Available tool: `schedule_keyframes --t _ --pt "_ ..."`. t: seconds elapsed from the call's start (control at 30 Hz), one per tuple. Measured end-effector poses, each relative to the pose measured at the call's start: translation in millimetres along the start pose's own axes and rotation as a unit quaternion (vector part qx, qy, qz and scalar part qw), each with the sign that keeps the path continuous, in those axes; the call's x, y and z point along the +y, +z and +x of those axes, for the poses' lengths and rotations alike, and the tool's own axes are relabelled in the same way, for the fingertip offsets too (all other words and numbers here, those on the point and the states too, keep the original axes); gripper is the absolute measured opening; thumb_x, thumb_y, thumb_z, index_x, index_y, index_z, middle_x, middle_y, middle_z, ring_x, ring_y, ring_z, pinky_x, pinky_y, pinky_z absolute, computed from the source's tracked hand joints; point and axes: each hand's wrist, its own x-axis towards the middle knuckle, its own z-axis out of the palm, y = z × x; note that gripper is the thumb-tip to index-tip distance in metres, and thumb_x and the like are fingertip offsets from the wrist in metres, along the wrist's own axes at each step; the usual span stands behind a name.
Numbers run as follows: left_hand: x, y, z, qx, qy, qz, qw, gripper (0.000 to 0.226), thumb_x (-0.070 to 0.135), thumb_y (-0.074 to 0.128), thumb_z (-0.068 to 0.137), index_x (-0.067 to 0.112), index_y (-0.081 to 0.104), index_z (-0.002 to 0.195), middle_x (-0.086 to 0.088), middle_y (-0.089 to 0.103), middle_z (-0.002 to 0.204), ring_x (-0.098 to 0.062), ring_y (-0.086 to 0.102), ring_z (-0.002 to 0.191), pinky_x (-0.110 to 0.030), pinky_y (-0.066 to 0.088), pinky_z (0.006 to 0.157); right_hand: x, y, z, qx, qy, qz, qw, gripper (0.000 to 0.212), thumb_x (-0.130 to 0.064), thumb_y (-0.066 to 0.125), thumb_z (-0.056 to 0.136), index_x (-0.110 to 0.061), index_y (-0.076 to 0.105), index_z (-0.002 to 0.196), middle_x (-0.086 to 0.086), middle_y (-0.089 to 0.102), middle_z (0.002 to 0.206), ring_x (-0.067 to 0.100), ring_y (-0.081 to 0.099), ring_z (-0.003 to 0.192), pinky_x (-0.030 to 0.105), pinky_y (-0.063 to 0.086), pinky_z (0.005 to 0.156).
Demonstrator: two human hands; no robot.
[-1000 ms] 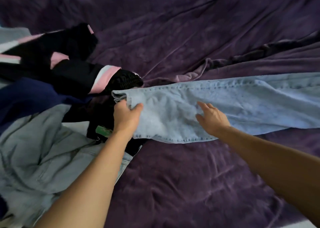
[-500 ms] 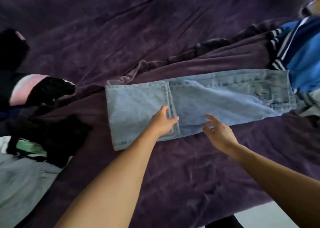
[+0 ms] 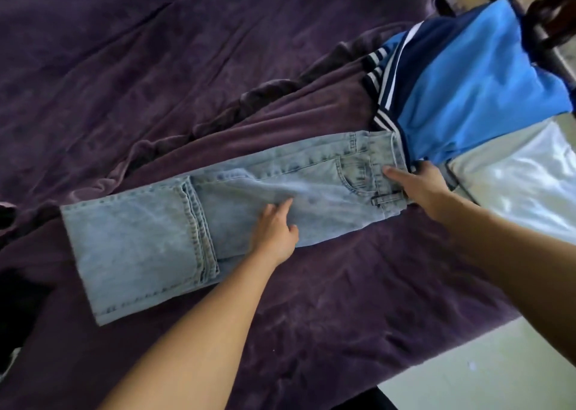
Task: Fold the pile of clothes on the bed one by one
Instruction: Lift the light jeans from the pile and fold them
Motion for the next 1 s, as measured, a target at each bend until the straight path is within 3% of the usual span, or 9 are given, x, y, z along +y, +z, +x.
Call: schedule_keyframes --t 0.1,0.2,0.27,0.4,0.6,0.7,0.83,0.9,1.0 --pt "0 18 9 -0.064 -0.01 0.014 0.998 0.057 0.024 0.053 0.094 0.022 0.033 0.147 -0.007 0.03 0.145 -0.027 0.036 0.133 -0.04 0.034 0.11 10 10 6 -0.066 0.066 0.089 0.992 0.051 -0.037 0.083 0.072 -0.009 0.062 0.11 0.003 0.071 0.088 0.022 0.07 0.075 0.031 0.058 0.064" --pt "-9 16 1 -0.034 -0.028 -0.013 0.999 0.05 0.022 0.055 0.093 0.018 0.042 0.142 -0.006 0.04 0.141 -0.026 0.046 0.126 -0.033 0.038 0.103 11 9 -6 -0.094 0.037 0.141 0.985 0.027 -0.021 0.079 0.078 -0.005 0.067 0.097 0.001 0.073 0.068 0.015 0.069 0.056 0.027 0.056 0.046" --pt "-18 3 -11 0.021 -0.075 -0.054 0.996 0.044 0.019 0.057 0.091 0.019 0.049 0.135 -0.007 0.051 0.133 -0.025 0.055 0.114 -0.03 0.044 0.09 -1 3 -24 -0.084 -0.026 0.138 0.986 0.015 -0.018 0.075 0.081 -0.01 0.069 0.092 0.005 0.074 0.076 0.02 0.071 0.064 0.037 0.061 0.058" --pt "-52 -34 -44 0.091 -0.169 -0.106 0.976 0.036 0.011 0.055 0.09 0.011 0.058 0.126 -0.012 0.061 0.125 -0.028 0.059 0.11 -0.026 0.043 0.082 -53 4 -77 -0.058 -0.182 -0.02 0.981 0.018 -0.032 0.068 0.081 -0.017 0.06 0.088 -0.001 0.067 0.079 0.023 0.065 0.074 0.041 0.055 0.068" --pt "-118 -77 -103 0.163 -0.254 -0.134 0.944 0.033 0.003 0.054 0.086 0.001 0.061 0.119 -0.021 0.063 0.117 -0.034 0.059 0.109 -0.035 0.043 0.092 -135 95 -151 -0.103 -0.318 -0.219 0.917 0.034 -0.034 0.061 0.084 -0.014 0.039 0.099 0.001 0.047 0.076 0.03 0.049 0.073 0.036 0.035 0.063" --pt "-148 -80 -125 0.159 -0.269 -0.117 0.943 0.03 0.009 0.055 0.089 0.0 0.061 0.117 -0.019 0.062 0.119 -0.031 0.057 0.113 -0.033 0.04 0.093 -144 173 -174 -0.169 -0.301 -0.287 0.894 0.044 -0.03 0.059 0.088 -0.011 0.037 0.121 0.013 0.055 0.104 0.037 0.057 0.1 0.04 0.041 0.071" --pt "-177 -71 -142 0.141 -0.261 -0.128 0.946 0.031 0.015 0.057 0.089 0.008 0.061 0.118 -0.012 0.062 0.121 -0.027 0.059 0.109 -0.03 0.042 0.09 -114 238 -189 -0.29 -0.252 -0.368 0.847 0.066 -0.043 0.058 0.09 -0.011 0.031 0.141 0.018 0.037 0.139 0.037 0.049 0.12 0.041 0.043 0.092" --pt "-185 -67 -146 0.139 -0.253 -0.129 0.949 0.033 0.017 0.057 0.089 0.012 0.06 0.122 -0.01 0.06 0.123 -0.026 0.058 0.11 -0.031 0.045 0.092 -95 239 -186 -0.278 -0.27 -0.357 0.85 0.063 -0.044 0.058 0.09 -0.015 0.036 0.141 0.015 0.038 0.141 0.035 0.055 0.113 0.042 0.048 0.09" --pt "-185 -65 -140 0.151 -0.199 -0.082 0.965 0.033 0.015 0.054 0.089 0.014 0.06 0.122 -0.009 0.055 0.122 -0.027 0.055 0.111 -0.035 0.046 0.088 -79 214 -165 -0.17 -0.314 -0.266 0.896 0.049 -0.038 0.057 0.09 -0.022 0.048 0.135 0.005 0.045 0.138 0.028 0.055 0.115 0.038 0.05 0.086"
